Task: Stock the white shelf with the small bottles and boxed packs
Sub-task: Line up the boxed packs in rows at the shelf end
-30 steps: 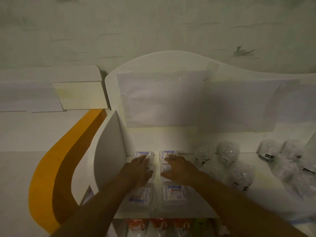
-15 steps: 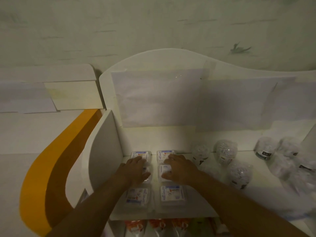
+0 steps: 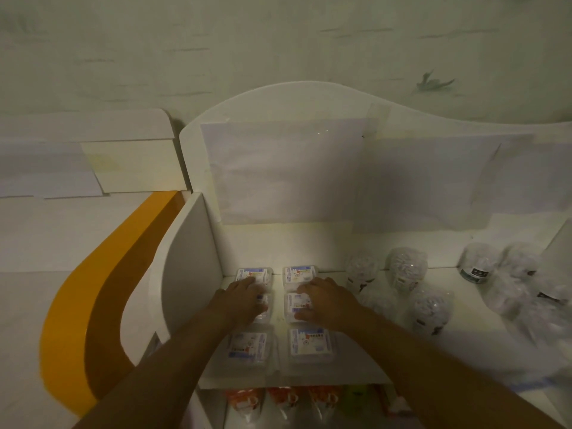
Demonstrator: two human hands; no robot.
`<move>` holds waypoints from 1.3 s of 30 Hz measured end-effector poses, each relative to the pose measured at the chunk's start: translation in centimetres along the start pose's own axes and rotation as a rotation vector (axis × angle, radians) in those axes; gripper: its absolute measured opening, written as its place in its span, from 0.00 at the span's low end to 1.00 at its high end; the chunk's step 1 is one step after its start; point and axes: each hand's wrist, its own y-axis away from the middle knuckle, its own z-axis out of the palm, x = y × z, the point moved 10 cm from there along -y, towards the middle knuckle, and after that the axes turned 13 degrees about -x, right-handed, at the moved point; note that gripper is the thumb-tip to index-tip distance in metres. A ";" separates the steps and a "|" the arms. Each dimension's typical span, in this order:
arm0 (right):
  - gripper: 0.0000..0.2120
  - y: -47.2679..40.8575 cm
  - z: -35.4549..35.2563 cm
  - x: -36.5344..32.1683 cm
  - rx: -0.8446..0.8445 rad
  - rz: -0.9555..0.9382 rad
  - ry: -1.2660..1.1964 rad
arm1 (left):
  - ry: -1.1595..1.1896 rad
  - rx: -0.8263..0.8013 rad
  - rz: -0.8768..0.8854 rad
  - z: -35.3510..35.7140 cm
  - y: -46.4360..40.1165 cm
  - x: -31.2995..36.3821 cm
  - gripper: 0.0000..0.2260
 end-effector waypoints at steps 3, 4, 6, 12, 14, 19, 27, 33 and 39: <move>0.30 0.0 0.1 0.1 -0.011 0.007 -0.010 | 0.016 0.007 0.013 -0.1 0.0 0.1 0.21; 0.30 0.0 0.0 0.2 -0.008 0.010 -0.011 | 0.019 0.010 0.022 -0.1 -0.1 0.2 0.20; 0.30 0.0 0.0 0.3 -0.005 0.014 -0.006 | 0.016 0.003 0.036 0.0 -0.2 0.1 0.20; 0.31 0.9 -0.6 -0.3 0.061 -0.025 0.036 | -0.039 0.090 0.037 -0.9 0.8 0.1 0.24; 0.29 1.5 -0.8 -0.7 0.067 -0.065 0.012 | -0.043 0.164 0.054 -1.8 1.9 0.5 0.23; 0.28 3.2 0.2 -1.7 -0.025 -0.144 -0.028 | 0.071 -0.063 0.192 -0.4 4.3 2.4 0.28; 0.38 5.5 1.9 -3.0 -0.094 -0.132 0.128 | -0.062 -0.149 0.196 2.0 6.4 2.8 0.37; 0.33 5.3 2.5 -2.9 -0.103 -0.136 0.090 | -0.002 -0.137 0.162 2.3 6.6 2.1 0.30; 0.34 4.8 2.6 -3.2 -0.097 -0.130 0.069 | 0.008 -0.122 0.158 2.2 6.6 1.8 0.30</move>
